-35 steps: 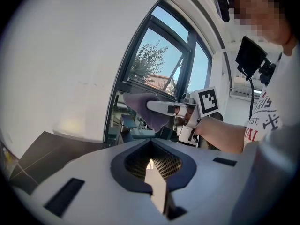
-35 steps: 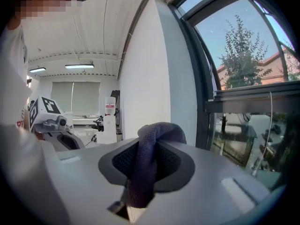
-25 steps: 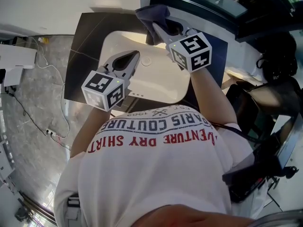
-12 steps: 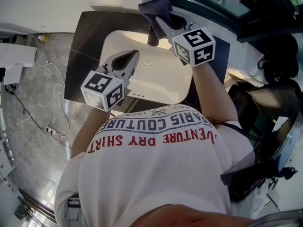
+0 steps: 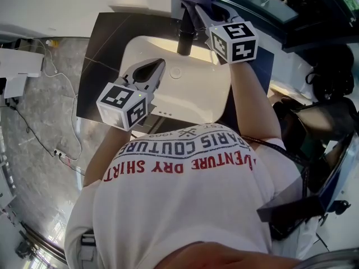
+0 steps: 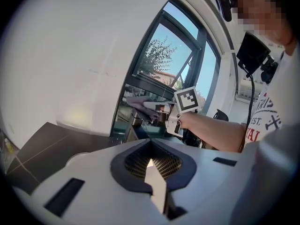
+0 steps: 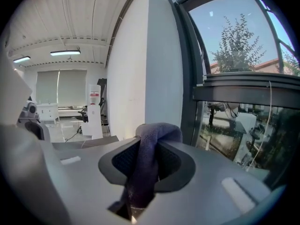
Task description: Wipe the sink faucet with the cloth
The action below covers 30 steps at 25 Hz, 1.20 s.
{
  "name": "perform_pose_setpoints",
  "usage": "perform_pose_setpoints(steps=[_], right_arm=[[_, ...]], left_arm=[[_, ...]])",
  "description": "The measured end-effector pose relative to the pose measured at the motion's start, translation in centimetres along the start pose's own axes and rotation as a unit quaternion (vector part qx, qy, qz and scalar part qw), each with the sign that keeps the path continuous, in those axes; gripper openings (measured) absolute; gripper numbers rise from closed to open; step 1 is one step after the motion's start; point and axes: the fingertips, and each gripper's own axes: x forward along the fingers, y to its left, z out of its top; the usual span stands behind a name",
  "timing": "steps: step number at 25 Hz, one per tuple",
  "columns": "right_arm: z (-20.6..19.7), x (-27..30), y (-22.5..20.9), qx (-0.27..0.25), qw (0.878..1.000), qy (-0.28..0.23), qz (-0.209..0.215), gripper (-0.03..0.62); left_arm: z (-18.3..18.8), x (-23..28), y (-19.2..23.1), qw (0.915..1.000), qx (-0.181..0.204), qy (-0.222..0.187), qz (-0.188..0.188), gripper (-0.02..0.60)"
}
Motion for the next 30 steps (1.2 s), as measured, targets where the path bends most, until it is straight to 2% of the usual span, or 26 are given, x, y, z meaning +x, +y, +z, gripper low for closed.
perform_pose_setpoints(steps=[5,9,17,22,30], right_arm=[[0.2,-0.2,-0.1,0.001,1.000,-0.008,-0.004,0.067],[1.9,-2.4,0.8,-0.004,0.999,-0.043,-0.004,0.067],[4.4,-9.1,5.4,-0.013,0.994,-0.099,0.040,0.067],[1.6,-10.9,8.1,0.005,0.994,-0.091,0.063,0.067],[-4.2,-10.3,10.6,0.028,0.995,-0.047,0.084,0.067]], left_arm=[[-0.1,0.0,-0.4,1.0000,0.001,0.000,-0.004,0.002],[0.5,0.0,-0.7,1.0000,0.004,-0.005,-0.007,0.002],[1.1,-0.2,-1.4,0.9998,0.008,-0.014,-0.007,0.002],[0.9,0.0,-2.0,0.9998,0.009,-0.018,-0.008,0.001],[0.3,-0.5,-2.0,0.9998,0.004,-0.017,-0.006,0.002]])
